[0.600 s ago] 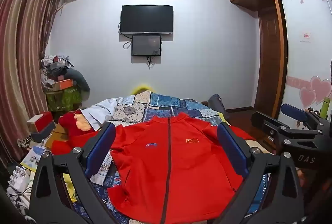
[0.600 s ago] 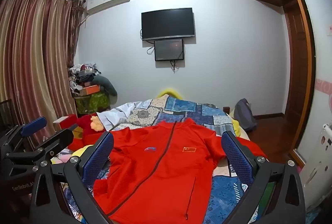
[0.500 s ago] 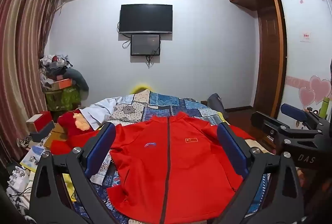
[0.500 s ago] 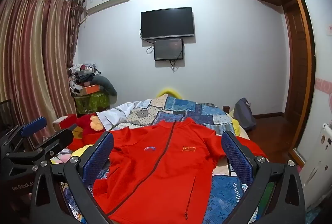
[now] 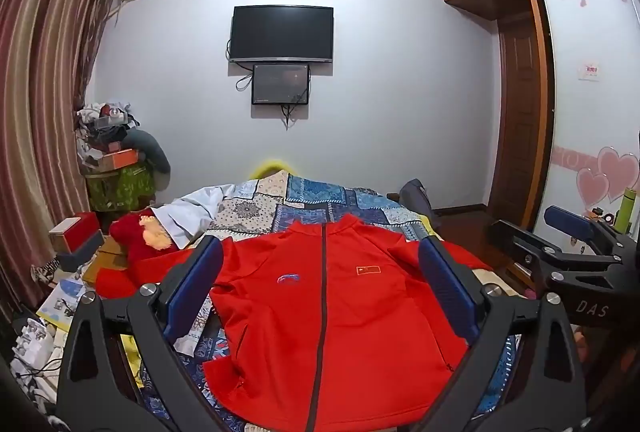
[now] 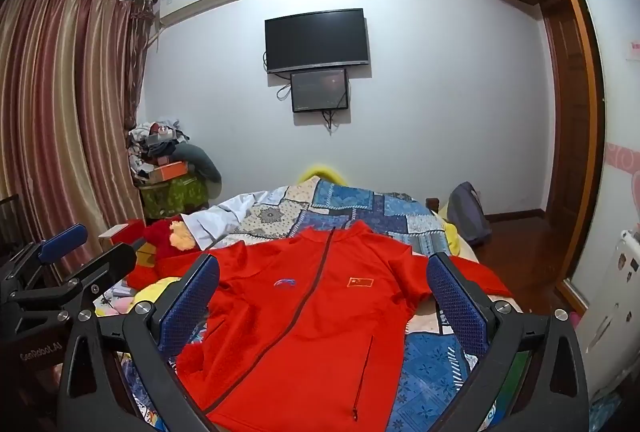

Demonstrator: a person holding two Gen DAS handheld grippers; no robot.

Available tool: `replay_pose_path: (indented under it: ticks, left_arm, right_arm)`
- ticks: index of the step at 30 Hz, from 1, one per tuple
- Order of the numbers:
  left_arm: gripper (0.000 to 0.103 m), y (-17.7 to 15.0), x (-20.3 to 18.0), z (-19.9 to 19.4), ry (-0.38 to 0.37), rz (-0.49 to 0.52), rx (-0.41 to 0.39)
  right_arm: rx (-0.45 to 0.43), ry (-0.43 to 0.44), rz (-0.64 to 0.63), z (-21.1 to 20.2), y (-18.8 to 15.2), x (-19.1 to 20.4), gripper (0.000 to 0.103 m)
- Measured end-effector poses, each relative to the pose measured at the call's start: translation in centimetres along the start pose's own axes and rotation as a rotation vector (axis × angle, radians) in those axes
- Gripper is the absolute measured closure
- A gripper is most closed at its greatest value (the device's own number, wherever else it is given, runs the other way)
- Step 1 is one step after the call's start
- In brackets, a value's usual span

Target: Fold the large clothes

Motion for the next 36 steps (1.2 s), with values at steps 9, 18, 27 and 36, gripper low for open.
replay_pose_path:
  ticks: [9, 18, 27, 36]
  left_arm:
    - [0.004, 0.2, 0.7, 0.8, -0.009, -0.006, 0.008]
    - [0.004, 0.3, 0.8, 0.9, -0.008, -0.016, 0.010]
    - [0.004, 0.4, 0.9, 0.7, 0.000, -0.020, 0.007]
    - [0.004, 0.3, 0.9, 0.7, 0.001, -0.022, 0.007]
  right_arm:
    - [0.006, -0.009, 0.007, 0.2, -0.5, -0.2, 0.000]
    - [0.009, -0.010, 0.003, 0.4, -1.1, -0.3, 0.000]
    - [0.011, -0.010, 0.005, 0.7, -0.9, -0.3, 0.000]
    - [0.013, -0.009, 0.005, 0.7, -0.9, -0.4, 0.000]
Point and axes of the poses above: each gripper's, at about its wrist camera, not at the fingertips, and z roughly the way its jaws point, x to its left, y to its top, the point moved 2 cm from there along z, roughly the way its jaws point, and after that the axes turned 12 degrees about y, right-handed, at the moved point
